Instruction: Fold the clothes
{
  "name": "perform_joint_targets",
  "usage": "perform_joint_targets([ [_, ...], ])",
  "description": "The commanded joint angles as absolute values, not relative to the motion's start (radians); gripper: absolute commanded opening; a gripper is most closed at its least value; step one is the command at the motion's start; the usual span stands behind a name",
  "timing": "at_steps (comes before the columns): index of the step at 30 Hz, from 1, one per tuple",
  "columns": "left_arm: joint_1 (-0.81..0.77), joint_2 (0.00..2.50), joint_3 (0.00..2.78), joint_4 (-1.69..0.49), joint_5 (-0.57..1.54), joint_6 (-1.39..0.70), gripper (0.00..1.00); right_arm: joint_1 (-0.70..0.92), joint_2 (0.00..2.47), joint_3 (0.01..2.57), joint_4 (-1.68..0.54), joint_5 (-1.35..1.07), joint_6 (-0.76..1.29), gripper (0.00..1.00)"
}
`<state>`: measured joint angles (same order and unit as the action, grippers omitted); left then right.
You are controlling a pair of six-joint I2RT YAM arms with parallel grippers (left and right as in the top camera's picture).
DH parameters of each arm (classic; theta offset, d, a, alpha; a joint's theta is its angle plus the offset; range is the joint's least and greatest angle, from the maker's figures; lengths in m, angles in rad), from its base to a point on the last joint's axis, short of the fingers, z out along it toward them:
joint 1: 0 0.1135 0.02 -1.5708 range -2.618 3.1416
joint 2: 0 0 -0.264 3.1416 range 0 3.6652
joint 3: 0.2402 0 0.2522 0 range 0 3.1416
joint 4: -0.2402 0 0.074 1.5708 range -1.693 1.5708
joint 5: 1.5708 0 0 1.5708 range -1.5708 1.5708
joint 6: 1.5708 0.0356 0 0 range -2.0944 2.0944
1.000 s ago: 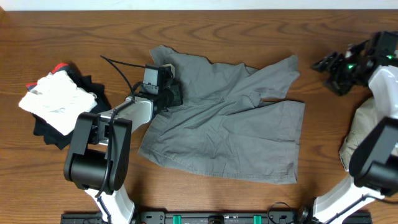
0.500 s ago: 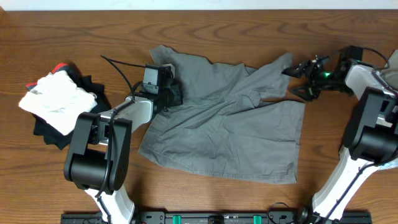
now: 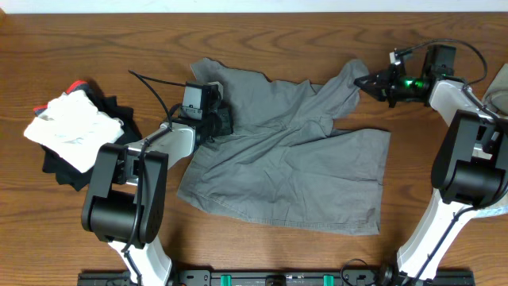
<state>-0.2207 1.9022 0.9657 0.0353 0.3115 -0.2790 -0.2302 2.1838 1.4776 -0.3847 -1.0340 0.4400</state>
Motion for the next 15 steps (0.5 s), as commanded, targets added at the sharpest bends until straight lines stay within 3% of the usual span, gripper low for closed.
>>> perform_joint_targets([
  [1, -0.222, 1.943, 0.947, 0.001, 0.303, -0.258, 0.06, -0.253, 2.103, 1.574, -0.366, -1.066, 0.4, 0.01],
  [5, -0.222, 1.943, 0.947, -0.001, 0.303, -0.258, 0.06, -0.266, 2.025, 1.737, -0.44, -1.06, 0.236, 0.01],
  [8, -0.221, 1.943, 0.947, -0.011, 0.303, -0.258, 0.06, -0.265, 1.974, 1.84, -0.622, -0.927, 0.074, 0.01],
  [12, -0.221, 1.943, 0.947, -0.015, 0.302, -0.255, 0.06, -0.252, 1.942, 1.876, -0.918, -0.59, -0.081, 0.02],
  [15, -0.221, 1.943, 0.947, -0.015, 0.295, -0.255, 0.06, -0.234, 1.95, 1.852, -1.093, -0.207, -0.094, 0.08],
])
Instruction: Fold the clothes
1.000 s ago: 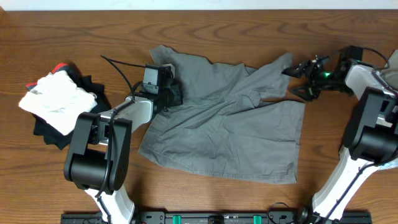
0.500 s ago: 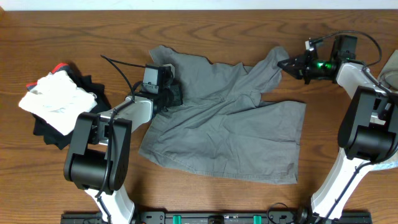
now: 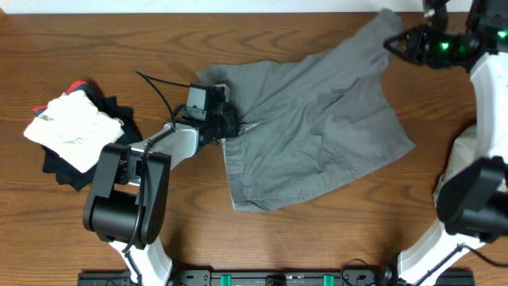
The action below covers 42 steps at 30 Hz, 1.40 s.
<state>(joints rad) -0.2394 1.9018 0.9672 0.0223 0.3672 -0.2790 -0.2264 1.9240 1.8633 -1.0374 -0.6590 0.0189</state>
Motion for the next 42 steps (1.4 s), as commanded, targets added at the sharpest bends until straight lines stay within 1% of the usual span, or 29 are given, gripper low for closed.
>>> perform_joint_targets([
  [1, -0.221, 1.943, 0.947, -0.015, 0.295, -0.255, 0.06, -0.231, 1.956, 1.833, -1.131, -0.048, -0.074, 0.1],
  [2, -0.221, 1.943, 0.947, -0.015, 0.295, -0.255, 0.06, -0.23, 1.962, 1.813, -1.158, 0.124, -0.015, 0.13],
  [4, -0.221, 1.943, 0.947, -0.016, 0.295, -0.255, 0.06, -0.236, 1.971, 1.765, -1.185, 0.419, 0.153, 0.12],
  [6, -0.221, 1.943, 0.947, -0.021, 0.295, -0.255, 0.06, -0.248, 1.973, 1.721, -1.185, 0.506, 0.227, 0.13],
  [8, -0.221, 1.943, 0.947, -0.027, 0.295, -0.255, 0.06, -0.26, 1.973, 1.697, -1.179, 0.466, 0.239, 0.14],
  [11, -0.221, 1.943, 0.947, -0.03, 0.295, -0.255, 0.06, -0.264, 1.973, 1.69, -1.164, 0.325, 0.204, 0.11],
  [12, -0.221, 1.943, 0.947, -0.03, 0.295, -0.255, 0.06, -0.261, 1.973, 1.691, -1.148, 0.22, 0.142, 0.09],
  [13, -0.221, 1.943, 0.947, -0.03, 0.295, -0.255, 0.05, -0.259, 1.972, 1.693, -1.139, 0.147, 0.099, 0.09],
  [14, -0.221, 1.943, 0.947, -0.03, 0.295, -0.255, 0.06, -0.254, 1.972, 1.694, -1.128, 0.024, 0.03, 0.09],
  [17, -0.221, 1.937, 0.947, -0.03, 0.304, -0.254, 0.06, -0.235, 1.973, 1.694, -1.14, -0.322, -0.173, 0.13],
  [18, -0.221, 1.927, 0.948, -0.034, 0.308, -0.25, 0.06, -0.227, 1.973, 1.694, -1.16, -0.371, -0.204, 0.13],
  [23, -0.221, 1.807, 0.948, -0.095, 0.316, -0.232, 0.06, -0.186, 1.973, 1.674, -1.248, -0.328, -0.207, 0.13],
  [28, -0.227, 1.597, 0.948, -0.257, 0.341, -0.234, 0.07, -0.171, 1.973, 1.593, -1.232, -0.231, -0.146, 0.12],
  [32, -0.265, 1.503, 0.948, -0.383, 0.341, -0.233, 0.08, -0.171, 1.973, 1.47, -1.126, -0.199, -0.109, 0.1],
  [35, -0.309, 1.494, 0.947, -0.451, 0.34, -0.233, 0.08, -0.171, 1.974, 1.369, -1.044, -0.198, -0.094, 0.1],
  [42, -0.414, 1.522, 0.901, -0.477, 0.34, -0.233, 0.08, -0.171, 1.974, 1.174, -0.874, -0.19, -0.003, 0.1],
])
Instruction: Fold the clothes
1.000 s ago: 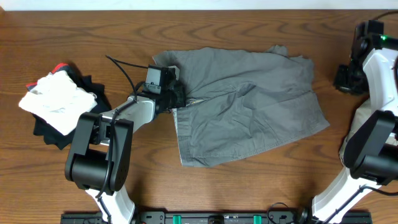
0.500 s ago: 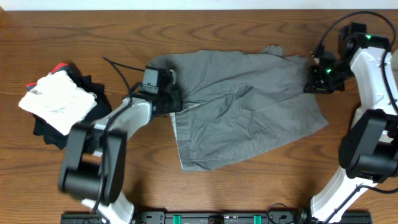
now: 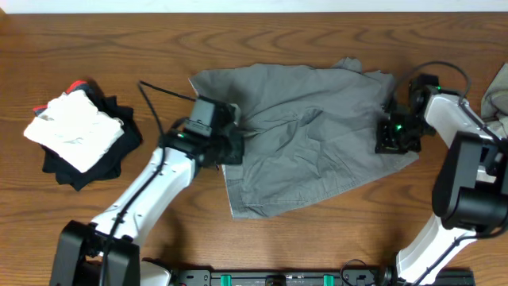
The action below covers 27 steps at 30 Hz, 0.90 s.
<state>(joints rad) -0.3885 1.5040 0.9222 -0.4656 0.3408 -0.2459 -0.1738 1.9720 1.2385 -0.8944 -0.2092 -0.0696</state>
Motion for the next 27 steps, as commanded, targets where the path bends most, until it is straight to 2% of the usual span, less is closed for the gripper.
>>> perform_joint_targets([
  [1, -0.419, 1.523, 0.9, -0.489, 0.34, -0.233, 0.08, -0.171, 1.973, 1.153, -0.876, -0.188, 0.021, 0.1],
  [6, -0.422, 1.523, 0.9, -0.542, 0.34, -0.233, 0.12, -0.162, 1.973, 1.047, -0.955, -0.208, 0.146, 0.05],
  [16, -0.422, 1.523, 0.9, -0.575, 0.34, -0.233, 0.14, -0.084, 1.973, 0.811, -0.98, -0.355, 0.141, 0.06],
  [21, -0.422, 1.523, 0.9, -0.575, 0.34, -0.233, 0.17, -0.059, 1.973, 0.753, -0.98, -0.508, 0.052, 0.07],
  [27, -0.422, 1.523, 0.9, -0.567, 0.35, -0.233, 0.17, -0.075, 1.917, 0.796, -1.0, -0.525, -0.012, 0.1],
])
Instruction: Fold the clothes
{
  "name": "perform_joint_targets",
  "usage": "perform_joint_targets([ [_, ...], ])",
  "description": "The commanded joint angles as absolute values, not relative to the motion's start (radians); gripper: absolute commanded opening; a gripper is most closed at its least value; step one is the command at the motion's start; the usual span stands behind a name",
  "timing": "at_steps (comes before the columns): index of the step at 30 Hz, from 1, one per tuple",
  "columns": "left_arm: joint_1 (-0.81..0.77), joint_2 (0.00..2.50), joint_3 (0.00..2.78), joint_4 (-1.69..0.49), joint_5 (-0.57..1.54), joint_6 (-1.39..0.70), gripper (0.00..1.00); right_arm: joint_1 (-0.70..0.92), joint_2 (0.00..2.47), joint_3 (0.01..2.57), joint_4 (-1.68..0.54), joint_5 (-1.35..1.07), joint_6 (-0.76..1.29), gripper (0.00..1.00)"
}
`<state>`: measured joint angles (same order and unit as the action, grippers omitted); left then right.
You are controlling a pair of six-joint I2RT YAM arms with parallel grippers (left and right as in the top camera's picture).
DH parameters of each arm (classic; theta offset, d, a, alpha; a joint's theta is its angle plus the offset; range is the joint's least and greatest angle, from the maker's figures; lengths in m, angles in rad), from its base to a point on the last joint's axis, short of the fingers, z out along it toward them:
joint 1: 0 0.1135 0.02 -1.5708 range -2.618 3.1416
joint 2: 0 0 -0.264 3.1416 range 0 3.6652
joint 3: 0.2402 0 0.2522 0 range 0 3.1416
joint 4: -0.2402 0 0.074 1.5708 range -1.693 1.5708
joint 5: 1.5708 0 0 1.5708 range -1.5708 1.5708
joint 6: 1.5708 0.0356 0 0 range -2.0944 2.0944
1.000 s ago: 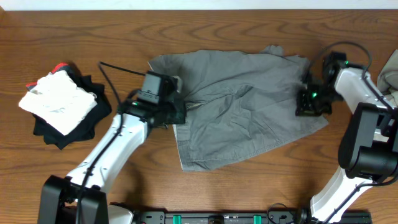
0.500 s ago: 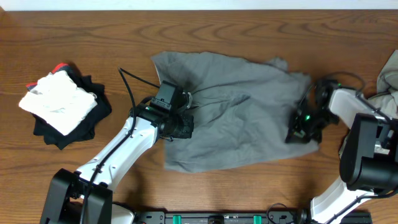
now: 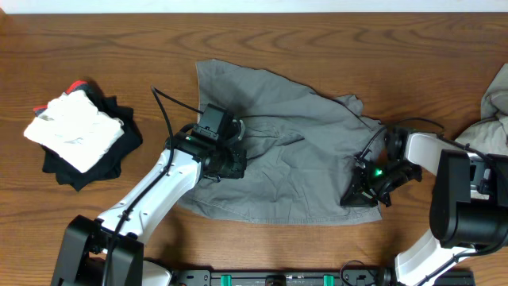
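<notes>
A grey garment [image 3: 290,151] lies rumpled across the middle of the table in the overhead view, one corner reaching the far left and its front hem nearest me. My left gripper [image 3: 230,165] rests on the garment's left side, where the cloth bunches around its fingers. My right gripper [image 3: 357,195] sits at the garment's front right corner, its tips pressed into the fabric's edge. Both look shut on the cloth, though the fingertips are partly hidden.
A stack of folded clothes [image 3: 75,131], white on top of black with a bit of red, lies at the left. A pale cloth heap [image 3: 494,115] shows at the right edge. A black cable loops from the left arm [image 3: 163,103].
My right gripper has moved from the garment's right edge at mid-table to its front right corner. The left gripper sits slightly nearer the front. The garment's lower part now spreads wider toward the front.
At first the garment lay spread, my left gripper at its left edge and my right at the far right corner. Then the right gripper was up at the far right with the cloth stretched. Later it was at mid-table, and now it is at the front right.
</notes>
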<state>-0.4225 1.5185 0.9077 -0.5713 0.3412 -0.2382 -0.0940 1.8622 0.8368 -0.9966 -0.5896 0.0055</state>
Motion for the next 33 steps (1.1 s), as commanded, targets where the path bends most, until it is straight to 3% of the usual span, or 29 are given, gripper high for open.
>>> perform_joint_targets([
  [1, -0.422, 1.523, 0.9, -0.559, 0.366, -0.233, 0.17, -0.081, 1.885, 0.82, -1.021, -0.525, -0.023, 0.11],
  [7, -0.423, 1.523, 0.9, -0.521, 0.441, -0.233, 0.17, -0.098, 1.648, 1.047, -1.198, -0.528, -0.096, 0.22],
  [10, -0.434, 1.523, 0.9, -0.505, 0.461, -0.233, 0.17, -0.099, 1.558, 1.174, -1.261, -0.522, -0.113, 0.39],
  [14, -0.479, 1.523, 0.9, -0.477, 0.464, -0.233, 0.17, -0.099, 1.497, 1.3, -1.223, -0.412, -0.099, 0.37],
  [18, -0.552, 1.523, 0.9, -0.423, 0.459, -0.233, 0.17, -0.1, 1.506, 1.335, -1.046, -0.273, -0.05, 0.31],
  [28, -0.692, 1.648, 0.9, -0.27, 0.46, -0.335, 0.17, -0.106, 1.763, 1.335, -0.803, -0.366, -0.05, 0.27],
  [33, -0.739, 1.742, 0.9, -0.229, 0.46, -0.388, 0.17, -0.105, 1.9, 1.335, -0.733, -0.442, -0.05, 0.33],
])
